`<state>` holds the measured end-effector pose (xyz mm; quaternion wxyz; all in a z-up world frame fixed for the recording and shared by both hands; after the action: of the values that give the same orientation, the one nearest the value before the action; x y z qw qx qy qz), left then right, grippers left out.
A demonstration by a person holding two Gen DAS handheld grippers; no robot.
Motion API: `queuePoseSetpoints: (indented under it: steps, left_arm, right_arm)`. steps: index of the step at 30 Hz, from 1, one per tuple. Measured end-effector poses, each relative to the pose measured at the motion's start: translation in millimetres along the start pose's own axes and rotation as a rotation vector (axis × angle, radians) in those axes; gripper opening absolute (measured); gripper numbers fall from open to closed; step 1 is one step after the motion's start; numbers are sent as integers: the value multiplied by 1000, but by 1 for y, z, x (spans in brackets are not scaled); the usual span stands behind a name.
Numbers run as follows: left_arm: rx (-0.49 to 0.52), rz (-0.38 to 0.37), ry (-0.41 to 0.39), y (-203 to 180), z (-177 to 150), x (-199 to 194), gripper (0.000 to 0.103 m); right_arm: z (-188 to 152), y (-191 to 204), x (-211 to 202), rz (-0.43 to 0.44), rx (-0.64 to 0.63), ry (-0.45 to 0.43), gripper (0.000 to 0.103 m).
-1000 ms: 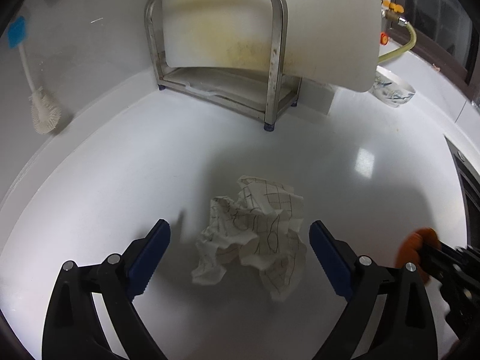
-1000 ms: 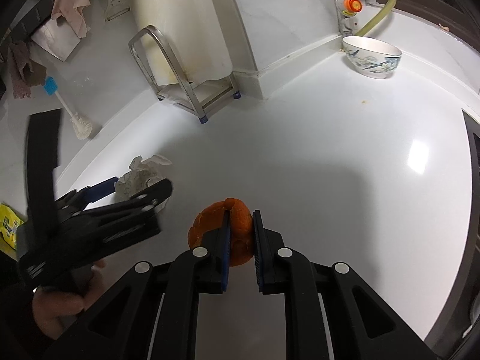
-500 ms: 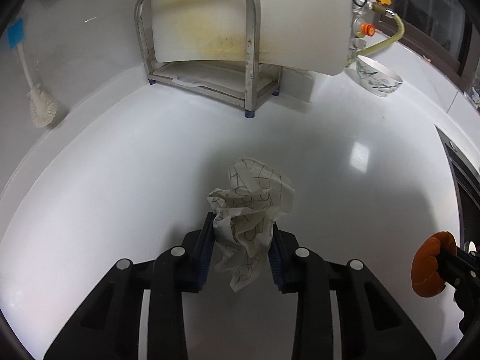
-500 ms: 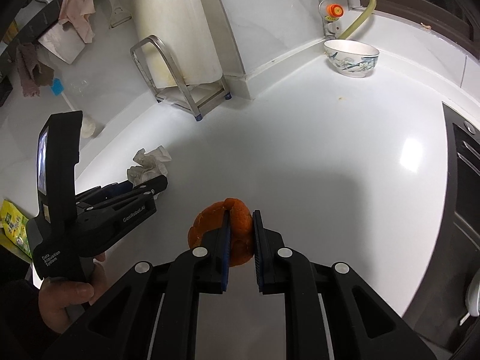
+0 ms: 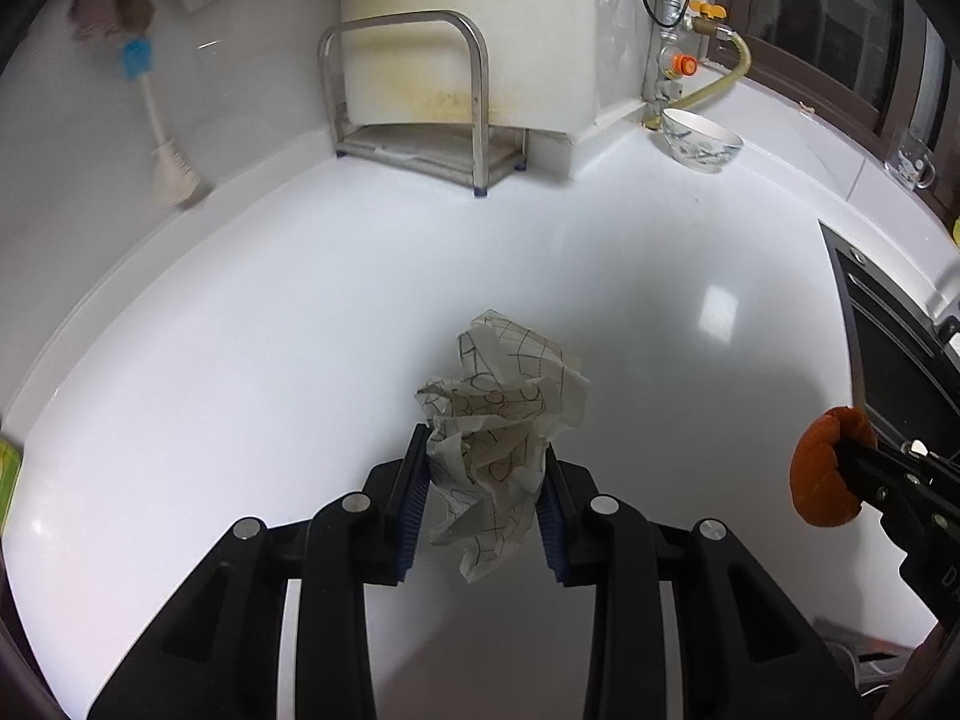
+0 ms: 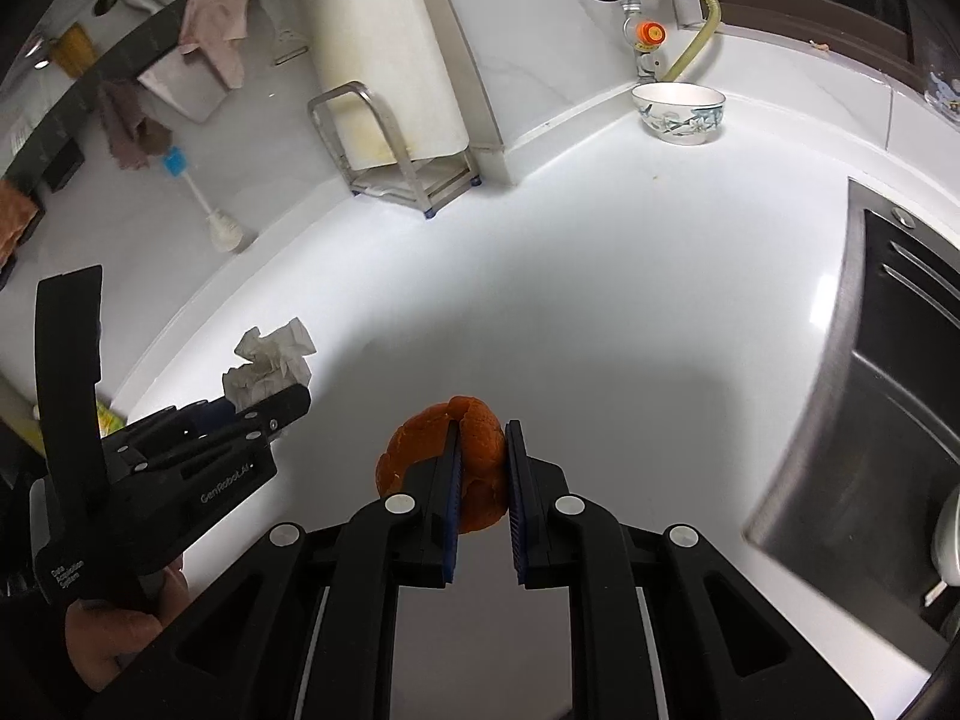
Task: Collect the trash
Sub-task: 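Carry tissue and orange peel over the bin and open both tools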
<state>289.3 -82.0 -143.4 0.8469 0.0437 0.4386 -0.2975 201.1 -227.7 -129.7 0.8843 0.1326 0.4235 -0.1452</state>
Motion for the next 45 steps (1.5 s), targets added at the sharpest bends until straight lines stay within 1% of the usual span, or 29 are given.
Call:
queuePoseSetpoints:
  steps: [6,11,16,20,25,31,35,40,45]
  left_arm:
    - [-32,14,6,-23,-38,-34,32]
    - [-44,34,16,-52,-71,-60,32]
    - [-79,44,31,-79,-105,-84,32]
    - [-108,28,34,-107,-132,-106,32]
    - [-95,17,41,-144,-161,-125,33]
    - [-92,6,96,-183,-201,-122,33]
    - [-100,5,134,-196,-222,-114,35]
    - [-127,23,172,-199,-240,-103,40]
    - [-149,44,184,-198,-247,-99,44]
  right_arm:
    - [-33,-12,-39,19,-15,13,13]
    - [-66,-28,-66,46,-45,46,13]
    - [-98,-44,-94,78,-76,58,13]
    - [-123,-61,-112,79,-111,73,13]
    - [-159,-90,-127,82,-121,124,13]
    - [-198,-114,-129,72,-143,196,13]
    - [-217,-121,-126,67,-168,226,13]
    - [-233,-126,-117,70,-191,256,13]
    - [-234,-130,-113,82,-189,258,17]
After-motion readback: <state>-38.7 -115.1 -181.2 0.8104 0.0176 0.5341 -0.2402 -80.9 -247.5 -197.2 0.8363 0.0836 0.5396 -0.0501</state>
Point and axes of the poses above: each gripper's, at about its wrist camera, not at the fingertips, and x roughly the way its jaws point, y to its left, z to its top, the point moved 3 cm from there along x, roughly the way its jaws point, and after that the axes turned 14 degrees about -z, right-handed, at the moved point
